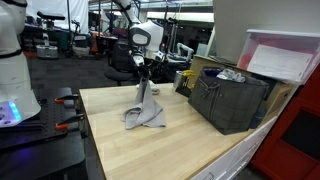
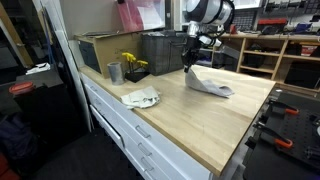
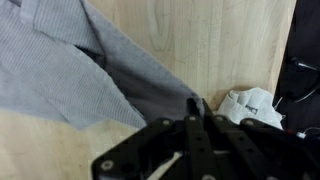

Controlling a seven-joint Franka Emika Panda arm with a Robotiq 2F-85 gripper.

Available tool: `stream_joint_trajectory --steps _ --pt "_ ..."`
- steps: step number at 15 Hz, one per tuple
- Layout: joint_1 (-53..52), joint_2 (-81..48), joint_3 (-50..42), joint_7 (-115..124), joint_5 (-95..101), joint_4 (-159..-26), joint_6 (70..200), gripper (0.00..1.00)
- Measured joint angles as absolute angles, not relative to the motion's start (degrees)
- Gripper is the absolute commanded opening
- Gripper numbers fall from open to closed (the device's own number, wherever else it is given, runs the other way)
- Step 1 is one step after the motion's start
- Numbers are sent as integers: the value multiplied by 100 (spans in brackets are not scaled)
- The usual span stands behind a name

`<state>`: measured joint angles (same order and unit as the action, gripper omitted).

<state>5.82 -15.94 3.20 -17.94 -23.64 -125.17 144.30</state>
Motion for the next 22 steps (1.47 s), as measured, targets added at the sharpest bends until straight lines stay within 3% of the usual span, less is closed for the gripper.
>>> stream_joint_trajectory --steps 9,10,11,16,20,22 --pt "135 -1495 460 -1507 -1422 -12475 14340 1" --pt "96 -1511 571 -1546 -1476 -12464 14226 30" --pt "96 -1534 723 -1687 -1664 -12423 14010 31" --pt "104 -1639 986 -2123 -2176 -12111 12918 67" --pt "187 -1724 730 -2066 -2176 -12053 12902 97" --pt "266 -1828 502 -1955 -2172 -12056 13151 100"
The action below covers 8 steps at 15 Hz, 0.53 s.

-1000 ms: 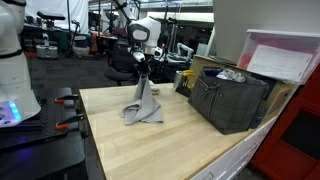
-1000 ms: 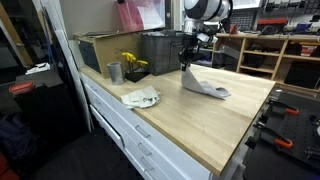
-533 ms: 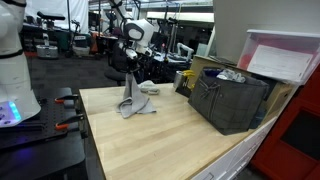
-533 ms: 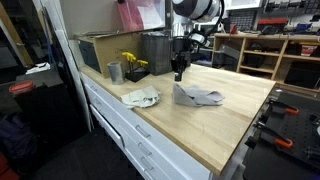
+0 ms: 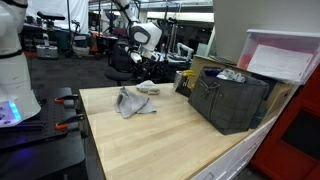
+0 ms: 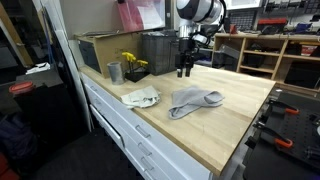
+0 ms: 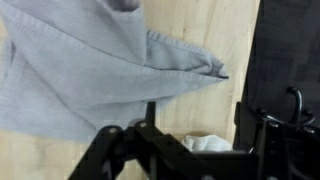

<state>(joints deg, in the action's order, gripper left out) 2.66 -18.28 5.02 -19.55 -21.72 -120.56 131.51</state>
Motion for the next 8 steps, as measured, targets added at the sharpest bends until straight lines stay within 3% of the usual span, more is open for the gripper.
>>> stream_joint_trajectory --steps 8 --pt "669 -2745 -190 -978 -1992 -12060 14271 100"
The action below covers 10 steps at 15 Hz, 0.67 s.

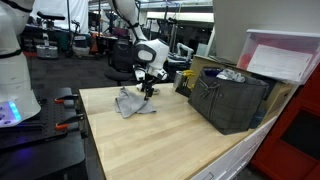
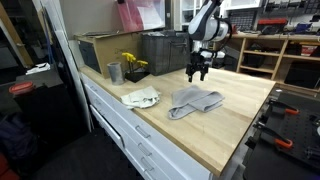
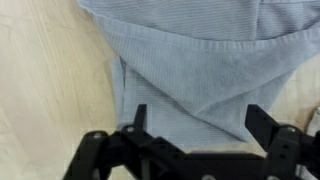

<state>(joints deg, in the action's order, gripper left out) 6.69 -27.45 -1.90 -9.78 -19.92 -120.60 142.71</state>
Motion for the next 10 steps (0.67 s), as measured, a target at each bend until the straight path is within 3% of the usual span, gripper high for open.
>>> stream_joint_trajectory --steps 6,7,8,9,10 --pt "807 -3088 -334 -372 -1810 -12091 14250 100" --pt "806 -3097 -377 -365 -1632 -12108 14211 82" --pt "802 -3100 -418 -361 -1446 -12124 14144 72" --pt "795 -3100 -451 -353 -1269 -12133 14054 85" --pt "793 -3101 -467 -346 -1101 -12135 13925 76"
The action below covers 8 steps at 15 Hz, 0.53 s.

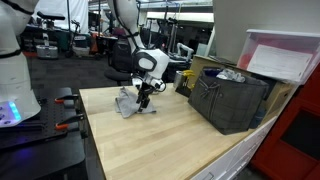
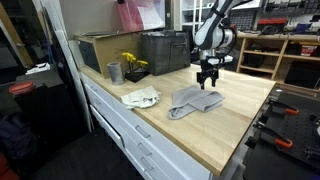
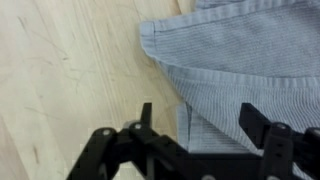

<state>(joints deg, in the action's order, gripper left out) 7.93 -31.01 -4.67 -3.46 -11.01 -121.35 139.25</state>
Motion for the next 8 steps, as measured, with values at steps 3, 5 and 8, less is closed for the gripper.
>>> stream_joint_trajectory --steps 3,5,8 --pt "770 -3105 -469 -346 -740 -12136 13512 48" --pt "742 -3114 -458 -347 -658 -12136 13346 34" --pt "736 -3128 -381 -369 -657 -12136 13320 10"
